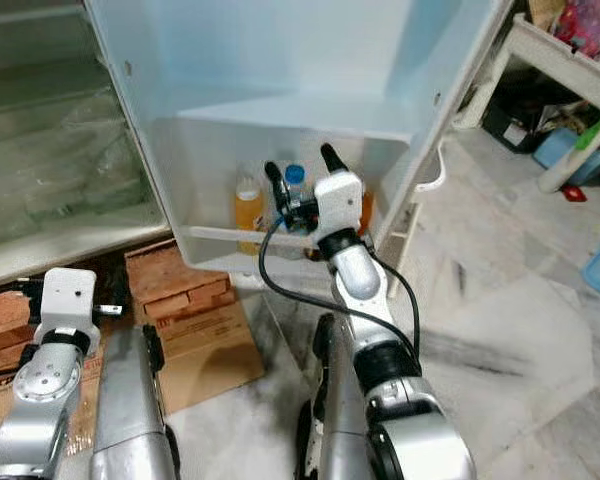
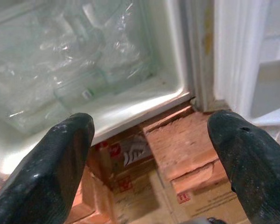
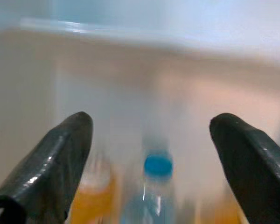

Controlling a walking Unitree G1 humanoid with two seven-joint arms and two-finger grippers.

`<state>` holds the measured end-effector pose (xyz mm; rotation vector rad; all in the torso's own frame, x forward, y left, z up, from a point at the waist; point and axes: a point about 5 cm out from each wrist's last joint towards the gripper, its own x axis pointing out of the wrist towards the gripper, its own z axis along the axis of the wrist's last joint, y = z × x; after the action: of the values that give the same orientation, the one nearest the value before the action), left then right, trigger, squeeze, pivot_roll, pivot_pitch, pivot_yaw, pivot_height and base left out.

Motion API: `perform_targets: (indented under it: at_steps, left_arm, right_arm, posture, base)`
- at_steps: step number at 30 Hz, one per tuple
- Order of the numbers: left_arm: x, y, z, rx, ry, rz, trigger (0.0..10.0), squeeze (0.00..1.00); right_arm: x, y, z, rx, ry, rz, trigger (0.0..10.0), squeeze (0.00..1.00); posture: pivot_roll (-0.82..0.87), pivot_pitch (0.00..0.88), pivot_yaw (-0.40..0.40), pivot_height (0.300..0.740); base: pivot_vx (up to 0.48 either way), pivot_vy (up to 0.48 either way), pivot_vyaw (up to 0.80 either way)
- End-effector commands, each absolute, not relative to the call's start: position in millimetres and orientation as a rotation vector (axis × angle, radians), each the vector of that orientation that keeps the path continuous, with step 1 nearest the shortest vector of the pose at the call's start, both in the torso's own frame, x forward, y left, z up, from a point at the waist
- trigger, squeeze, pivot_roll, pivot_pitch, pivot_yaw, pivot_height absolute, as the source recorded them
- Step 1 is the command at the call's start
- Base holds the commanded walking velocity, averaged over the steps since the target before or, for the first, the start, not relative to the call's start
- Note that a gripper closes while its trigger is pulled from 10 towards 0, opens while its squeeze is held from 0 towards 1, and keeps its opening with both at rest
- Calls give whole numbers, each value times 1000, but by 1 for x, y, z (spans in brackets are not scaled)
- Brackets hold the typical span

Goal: Restocking fridge

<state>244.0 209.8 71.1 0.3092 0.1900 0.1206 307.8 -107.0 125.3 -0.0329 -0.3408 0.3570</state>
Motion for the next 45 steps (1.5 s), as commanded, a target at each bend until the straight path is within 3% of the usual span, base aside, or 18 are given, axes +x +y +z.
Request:
perform_targets:
  at_steps: [1, 6, 12, 13, 15, 16, 17, 18, 35, 45]
  left_arm:
    - [247, 206, 70, 306, 179, 106, 10000, 0]
    - [255, 199, 72, 278, 167, 61, 10000, 0]
    - [259, 186, 71, 273, 147, -8, 10000, 0]
    - [260, 186, 71, 272, 149, -9, 10000, 0]
    - [259, 187, 69, 263, 159, -5, 10000, 0]
    - [259, 187, 68, 259, 162, -5, 10000, 0]
    - [259, 187, 68, 256, 164, -6, 10000, 0]
    - [260, 187, 68, 255, 164, -9, 10000, 0]
    - [262, 196, 68, 250, 160, 32, 10000, 0]
    - [239, 209, 68, 217, 179, 54, 10000, 0]
  right_arm:
    - [301, -114, 120, -15, -285, 323, 10000, 1000]
    - [277, -137, 100, -6, -155, 223, 10000, 1000]
    - [275, -161, 106, -23, -115, 101, 10000, 1000]
    - [275, -162, 112, 2, -144, 132, 10000, 933]
    - [277, -165, 114, 4, -140, 125, 10000, 510]
    - [278, -165, 115, 10, -140, 121, 10000, 235]
    - [278, -166, 117, 14, -141, 120, 10000, 235]
    - [280, -164, 120, 32, -137, 121, 10000, 0]
    - [274, -160, 126, 81, -98, 124, 10000, 0]
    - [215, -170, 100, 120, 57, 86, 10000, 0]
  posture:
    - [137, 0, -66, 441]
    - [96, 0, -48, 441]
    - [68, 0, -33, 441]
    - [65, 0, -31, 441]
    - [62, 0, -29, 441]
    - [60, 0, -27, 441]
    - [60, 0, -27, 441]
    - [62, 0, -26, 441]
    - [67, 0, -31, 522]
    - [62, 0, -33, 574]
  base:
    - [0, 0, 0]
    - [0, 0, 0]
    - [0, 0, 0]
    - [0, 0, 0]
    - [0, 0, 0]
    - [0, 0, 0]
    - [0, 0, 0]
    - [0, 0, -500]
    - [0, 0, -294]
    - [0, 0, 0]
